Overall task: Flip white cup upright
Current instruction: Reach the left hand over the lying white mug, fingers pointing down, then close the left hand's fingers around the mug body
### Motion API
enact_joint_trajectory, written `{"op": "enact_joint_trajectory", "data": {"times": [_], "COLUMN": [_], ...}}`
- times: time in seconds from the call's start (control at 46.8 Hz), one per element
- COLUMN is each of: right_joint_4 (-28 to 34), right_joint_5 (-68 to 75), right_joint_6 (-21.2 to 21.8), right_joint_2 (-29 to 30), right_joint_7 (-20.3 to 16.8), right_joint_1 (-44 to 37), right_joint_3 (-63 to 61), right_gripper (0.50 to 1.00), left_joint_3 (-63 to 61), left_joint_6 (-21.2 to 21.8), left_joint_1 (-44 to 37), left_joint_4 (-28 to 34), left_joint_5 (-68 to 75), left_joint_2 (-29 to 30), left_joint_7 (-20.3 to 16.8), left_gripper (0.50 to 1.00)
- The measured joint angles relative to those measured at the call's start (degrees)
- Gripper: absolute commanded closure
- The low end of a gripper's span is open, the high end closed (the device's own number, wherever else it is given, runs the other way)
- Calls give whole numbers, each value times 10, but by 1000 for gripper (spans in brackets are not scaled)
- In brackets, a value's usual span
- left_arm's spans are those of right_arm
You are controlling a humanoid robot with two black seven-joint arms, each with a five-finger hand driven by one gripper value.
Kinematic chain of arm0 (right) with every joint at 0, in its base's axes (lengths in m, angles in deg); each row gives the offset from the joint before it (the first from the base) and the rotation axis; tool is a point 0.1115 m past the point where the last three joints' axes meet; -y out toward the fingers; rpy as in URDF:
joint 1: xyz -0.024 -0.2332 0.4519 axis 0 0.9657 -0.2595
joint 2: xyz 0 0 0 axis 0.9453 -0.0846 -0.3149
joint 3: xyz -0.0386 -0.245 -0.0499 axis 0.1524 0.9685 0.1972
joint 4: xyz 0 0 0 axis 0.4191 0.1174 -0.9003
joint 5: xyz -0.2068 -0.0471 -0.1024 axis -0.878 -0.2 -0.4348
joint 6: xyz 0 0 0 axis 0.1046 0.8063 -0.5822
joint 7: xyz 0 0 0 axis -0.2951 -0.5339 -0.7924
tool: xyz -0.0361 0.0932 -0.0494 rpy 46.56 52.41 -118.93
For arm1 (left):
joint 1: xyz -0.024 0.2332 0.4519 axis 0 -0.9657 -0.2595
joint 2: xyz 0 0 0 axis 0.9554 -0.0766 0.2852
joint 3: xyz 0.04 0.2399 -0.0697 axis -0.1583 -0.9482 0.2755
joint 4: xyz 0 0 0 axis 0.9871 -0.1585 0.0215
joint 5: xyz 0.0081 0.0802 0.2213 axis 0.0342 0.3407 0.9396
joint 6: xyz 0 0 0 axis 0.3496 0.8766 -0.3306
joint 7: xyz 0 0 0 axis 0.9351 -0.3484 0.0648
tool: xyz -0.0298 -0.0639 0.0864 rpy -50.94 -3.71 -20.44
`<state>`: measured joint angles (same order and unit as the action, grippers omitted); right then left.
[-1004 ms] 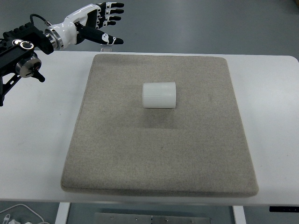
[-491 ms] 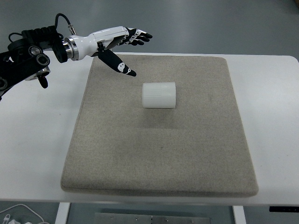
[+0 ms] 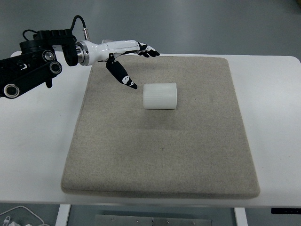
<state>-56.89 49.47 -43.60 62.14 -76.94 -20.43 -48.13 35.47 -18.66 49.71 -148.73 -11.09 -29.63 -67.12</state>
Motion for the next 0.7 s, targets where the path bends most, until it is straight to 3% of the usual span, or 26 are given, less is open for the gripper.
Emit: {"op": "enact_joint_trajectory", "data": {"times": [0.448, 0.705], "right_joint_4": [0, 0], "right_joint_5": [0, 0], "right_joint_6": [0, 0], "right_joint_2": [0, 0], "right_joint_7": [0, 0], "right_joint_1": [0, 0], "right_joint_3": [0, 0], "right_gripper": [570, 570], "left_joint_3": [-8, -9], "left_joint_6": [8, 17], "left_joint_1": [-2, -4], "left_joint_4": [-11, 19], "left_joint_5": [81, 85], "left_joint_2": [-55, -102], "left_joint_7": [40, 70], "left_gripper": [531, 531]}}
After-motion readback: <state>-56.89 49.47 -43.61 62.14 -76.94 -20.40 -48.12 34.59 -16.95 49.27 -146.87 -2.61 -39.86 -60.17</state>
